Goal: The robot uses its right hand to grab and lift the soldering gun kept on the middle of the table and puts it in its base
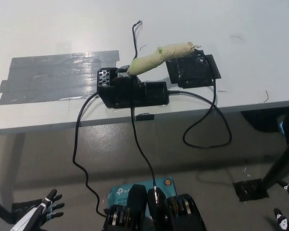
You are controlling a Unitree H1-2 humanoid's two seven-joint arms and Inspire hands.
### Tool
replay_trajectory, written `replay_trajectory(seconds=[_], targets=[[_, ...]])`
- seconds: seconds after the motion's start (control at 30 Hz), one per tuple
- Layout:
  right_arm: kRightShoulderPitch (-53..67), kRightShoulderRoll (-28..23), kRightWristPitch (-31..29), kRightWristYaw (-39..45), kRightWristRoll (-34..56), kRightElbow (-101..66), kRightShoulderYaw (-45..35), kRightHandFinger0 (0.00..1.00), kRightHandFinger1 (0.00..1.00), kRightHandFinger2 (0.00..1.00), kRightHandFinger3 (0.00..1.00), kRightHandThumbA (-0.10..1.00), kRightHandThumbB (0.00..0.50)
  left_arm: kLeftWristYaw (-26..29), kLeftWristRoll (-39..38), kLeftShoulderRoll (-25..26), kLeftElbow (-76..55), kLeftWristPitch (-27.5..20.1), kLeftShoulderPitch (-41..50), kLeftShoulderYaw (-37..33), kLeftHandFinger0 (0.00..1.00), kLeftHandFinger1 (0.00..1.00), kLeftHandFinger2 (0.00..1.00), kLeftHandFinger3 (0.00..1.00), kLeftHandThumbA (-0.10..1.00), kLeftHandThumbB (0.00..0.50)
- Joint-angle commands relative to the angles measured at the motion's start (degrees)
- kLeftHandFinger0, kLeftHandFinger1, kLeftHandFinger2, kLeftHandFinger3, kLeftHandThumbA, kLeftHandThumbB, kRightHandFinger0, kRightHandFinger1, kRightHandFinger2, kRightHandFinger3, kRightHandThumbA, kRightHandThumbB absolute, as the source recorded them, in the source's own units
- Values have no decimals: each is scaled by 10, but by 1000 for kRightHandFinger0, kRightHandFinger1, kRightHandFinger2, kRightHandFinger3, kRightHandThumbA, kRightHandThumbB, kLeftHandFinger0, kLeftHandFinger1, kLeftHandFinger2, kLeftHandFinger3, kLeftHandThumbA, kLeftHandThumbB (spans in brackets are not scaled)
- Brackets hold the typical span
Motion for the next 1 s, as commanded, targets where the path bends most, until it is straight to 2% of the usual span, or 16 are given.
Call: replay_trajectory(seconds=[0.0,0.03,0.1,0.13,0.17,0.27,0.37,0.4,0.53,0.57,0.7,0.73,0.77,0.8,0.9,0.97], targets=[[-16,22,-42,-47,233,29,-80,1000,1000,1000,1000,258,280,25,-16,-1,-5,8,2,37,1000,916,1000,1000,1000,422],[-13,21,-40,-47,227,24,-81,1000,1000,1000,1000,270,274,25,-8,0,-10,8,2,36,1000,838,1000,1000,1000,405],[-10,20,-35,-46,222,21,-82,1000,1000,1000,1000,280,273,22,-3,2,-14,7,2,36,1000,815,1000,1000,1000,400],[-10,19,-33,-43,223,22,-83,1000,1000,1000,1000,287,271,20,-2,2,-13,6,2,37,1000,814,1000,1000,1000,400],[-10,22,-17,-40,229,21,-87,1000,1000,1000,1000,219,270,16,0,5,-10,2,2,34,1000,865,1000,1000,1000,433],[-9,14,-34,-47,208,33,-79,1000,1000,1000,1000,259,267,16,-7,2,-13,8,6,39,1000,928,1000,1000,1000,415],[-12,13,-27,-51,211,43,-74,1000,1000,1000,1000,224,288,16,-1,1,-13,7,5,41,1000,883,1000,1000,1000,422],[-9,3,-26,-48,198,43,-63,1000,1000,1000,1000,303,272,14,0,2,-11,1,6,41,1000,889,1000,1000,1000,414],[-4,-11,-19,-52,197,36,-49,1000,1000,1000,1000,318,277,12,1,0,-10,7,5,42,1000,885,1000,1000,1000,403],[-4,-11,-14,-53,207,38,-49,1000,1000,1000,1000,262,271,13,-1,-2,-10,8,5,44,1000,855,1000,1000,1000,404],[-2,-19,-1,-55,213,37,-42,1000,1000,1000,1000,248,260,11,2,-2,-11,-1,10,41,1000,846,1000,1000,1000,444],[-2,-24,-2,-58,206,39,-36,1000,1000,1000,1000,257,257,7,2,1,-8,-2,9,38,1000,950,1000,1000,1000,456],[-2,-26,-4,-59,207,42,-33,1000,1000,1000,1000,262,267,8,5,2,-10,-3,11,36,1000,958,1000,1000,1000,455],[-2,-28,-6,-62,207,45,-30,1000,1000,1000,1000,277,276,7,0,1,-12,4,11,38,1000,985,1000,1000,1000,422],[0,-32,1,-62,215,43,-23,1000,1000,1000,1000,325,292,10,-6,-5,-9,8,12,42,1000,940,1000,1000,1000,412],[2,-34,-10,-63,224,45,-19,1000,1000,1000,1000,267,270,11,-2,-4,-11,7,14,41,1000,876,1000,1000,1000,405]])
